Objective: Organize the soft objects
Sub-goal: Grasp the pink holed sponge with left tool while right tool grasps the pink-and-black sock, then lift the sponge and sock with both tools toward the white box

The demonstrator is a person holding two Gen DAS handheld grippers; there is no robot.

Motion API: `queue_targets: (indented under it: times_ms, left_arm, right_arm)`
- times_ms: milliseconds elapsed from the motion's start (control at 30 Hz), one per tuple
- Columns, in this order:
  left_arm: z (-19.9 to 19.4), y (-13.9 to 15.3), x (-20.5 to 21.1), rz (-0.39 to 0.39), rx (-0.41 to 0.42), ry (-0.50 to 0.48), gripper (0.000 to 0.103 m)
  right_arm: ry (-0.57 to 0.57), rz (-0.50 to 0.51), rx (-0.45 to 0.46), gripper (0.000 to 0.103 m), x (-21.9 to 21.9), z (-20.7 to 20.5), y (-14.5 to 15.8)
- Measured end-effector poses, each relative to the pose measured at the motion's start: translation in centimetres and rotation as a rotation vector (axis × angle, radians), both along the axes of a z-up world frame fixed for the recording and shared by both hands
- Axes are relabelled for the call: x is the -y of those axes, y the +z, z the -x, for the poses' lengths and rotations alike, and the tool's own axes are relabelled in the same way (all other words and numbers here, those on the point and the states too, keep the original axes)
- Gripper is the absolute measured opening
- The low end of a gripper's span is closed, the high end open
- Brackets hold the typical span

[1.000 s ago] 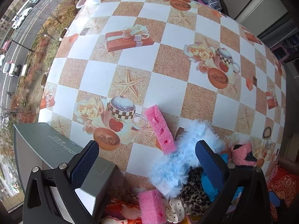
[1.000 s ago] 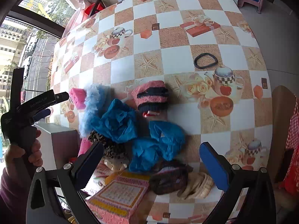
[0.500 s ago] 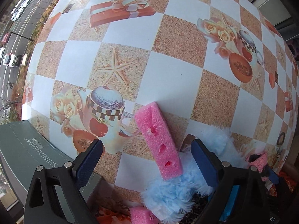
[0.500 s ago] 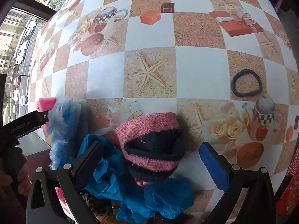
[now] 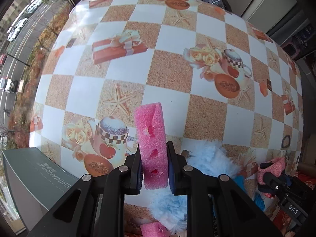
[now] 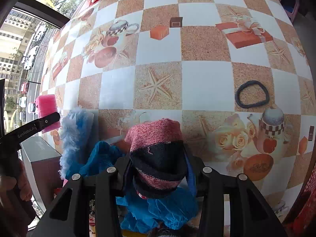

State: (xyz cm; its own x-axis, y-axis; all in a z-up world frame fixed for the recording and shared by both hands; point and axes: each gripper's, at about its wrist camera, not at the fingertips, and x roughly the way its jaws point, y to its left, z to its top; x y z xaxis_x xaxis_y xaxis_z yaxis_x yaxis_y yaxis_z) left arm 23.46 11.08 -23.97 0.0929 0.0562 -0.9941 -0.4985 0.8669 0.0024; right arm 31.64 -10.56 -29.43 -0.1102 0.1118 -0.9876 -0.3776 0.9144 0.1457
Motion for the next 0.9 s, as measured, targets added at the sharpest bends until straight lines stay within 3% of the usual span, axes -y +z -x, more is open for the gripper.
queue_targets:
  times_ms: [133,267,467,900]
  left_arm:
    - [-0.4,2.7,2.4,-0.009,0.065,-0.08,0.022]
    - [-1.9,6.5,7.9,-0.024,0.106,-0.191,0.022]
    - [-2.5,8.3,14.1,-0.009,0.138,-0.324,0.022]
    - [2.3,13.3,27.5,0.049,0.207,-0.699,0.022]
  right_arm:
    - [-0.037,-0.025,0.023,0.046,0.9,0.2,1.6]
    - [-0.057,-0.035,0.05,0.046,1.3,0.9,3.8]
    - [-0.115,-0.05,0.097,0.046,3.6,1.9,7.1]
    - [-0.287,-0.031,0.172,0.046,12.9,8.1,14.3]
